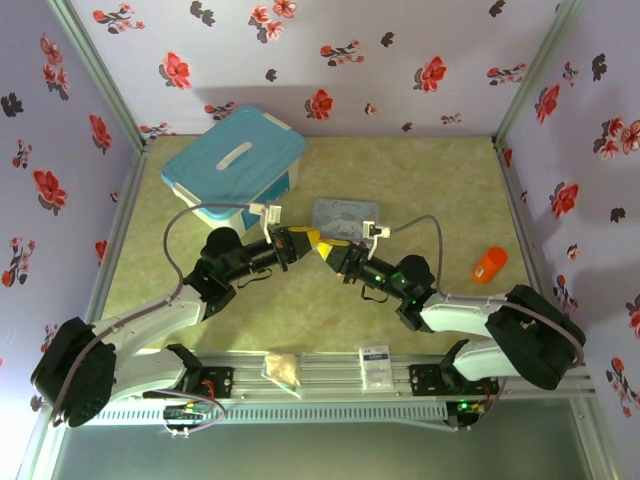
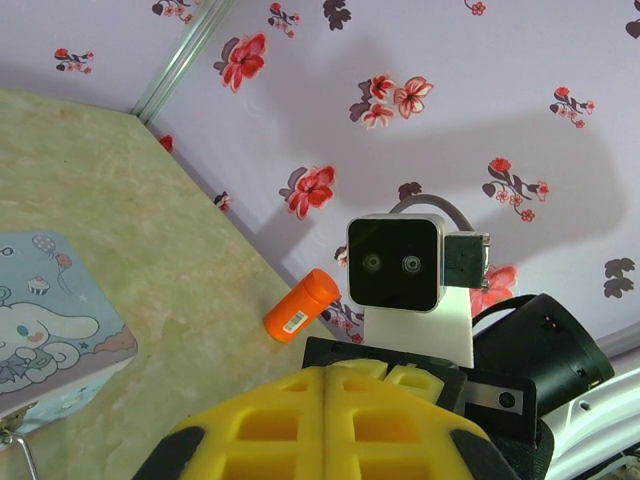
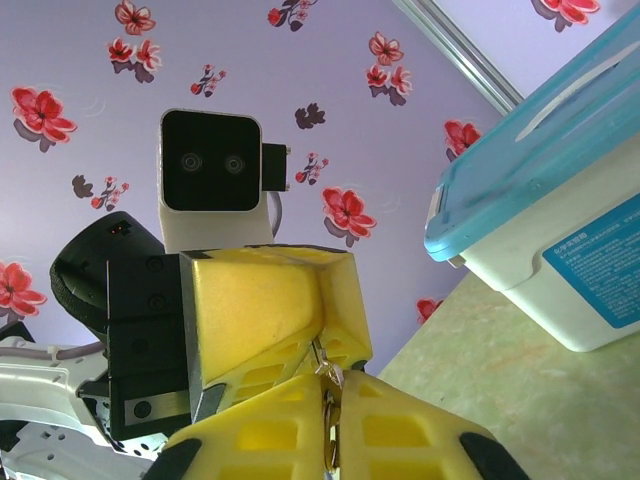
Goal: Unlock a padlock with a key
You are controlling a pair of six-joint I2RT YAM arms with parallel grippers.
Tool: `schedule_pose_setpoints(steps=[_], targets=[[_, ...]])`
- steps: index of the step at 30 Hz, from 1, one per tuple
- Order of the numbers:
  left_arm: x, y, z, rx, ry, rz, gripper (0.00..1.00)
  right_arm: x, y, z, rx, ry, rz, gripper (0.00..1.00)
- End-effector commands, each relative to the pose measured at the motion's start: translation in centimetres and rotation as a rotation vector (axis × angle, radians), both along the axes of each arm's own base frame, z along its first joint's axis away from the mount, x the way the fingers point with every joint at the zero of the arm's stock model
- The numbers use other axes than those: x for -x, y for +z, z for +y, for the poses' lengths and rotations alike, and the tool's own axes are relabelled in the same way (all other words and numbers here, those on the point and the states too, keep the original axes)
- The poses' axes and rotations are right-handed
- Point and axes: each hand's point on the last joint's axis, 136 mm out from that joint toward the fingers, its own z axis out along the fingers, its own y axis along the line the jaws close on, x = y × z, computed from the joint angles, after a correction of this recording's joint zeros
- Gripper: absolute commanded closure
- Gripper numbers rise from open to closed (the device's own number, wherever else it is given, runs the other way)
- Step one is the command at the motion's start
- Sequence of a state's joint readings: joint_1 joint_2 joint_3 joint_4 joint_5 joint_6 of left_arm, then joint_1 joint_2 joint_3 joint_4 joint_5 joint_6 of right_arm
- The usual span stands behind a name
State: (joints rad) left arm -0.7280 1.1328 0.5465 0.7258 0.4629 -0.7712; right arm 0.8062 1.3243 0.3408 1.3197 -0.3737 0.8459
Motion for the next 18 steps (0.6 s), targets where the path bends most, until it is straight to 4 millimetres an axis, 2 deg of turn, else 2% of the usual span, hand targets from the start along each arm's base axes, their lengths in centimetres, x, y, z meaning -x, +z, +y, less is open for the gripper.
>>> schedule_pose_setpoints(steps=[1, 3, 7, 13, 16, 18], targets=[[-0.42, -0.09, 0.54, -0.009, 0.03, -0.032, 1.0, 0.53, 1.74, -0.29, -0.048, -0.001, -0.064, 0.94], [-0.47, -0.17, 0.51, -0.01, 0.03, -0.03, 1.0, 0.44, 1.53, -0.45, -0.046, -0.011, -0.058, 0.93], [-0.6, -0.23, 0.58, -0.01, 0.035, -0.024, 1.0, 0.15, 1.19, -0.96, -0.043, -0.043, -0.052, 0.84], [-0.72, -0.34, 0.43, -0.008, 0.032, -0.021, 1.0, 0.32, 1.35, -0.41, -0.044, -0.012, -0.05, 0.83], [-0.79, -0.39, 0.34, -0.006, 0.032, -0.018, 1.0, 0.26, 1.17, -0.4, -0.041, -0.016, -0.047, 0.73], [-0.85, -0.51, 0.28, -0.005, 0.03, -0.015, 1.0, 0.23, 1.07, -0.4, -0.039, -0.018, -0.045, 0.71]])
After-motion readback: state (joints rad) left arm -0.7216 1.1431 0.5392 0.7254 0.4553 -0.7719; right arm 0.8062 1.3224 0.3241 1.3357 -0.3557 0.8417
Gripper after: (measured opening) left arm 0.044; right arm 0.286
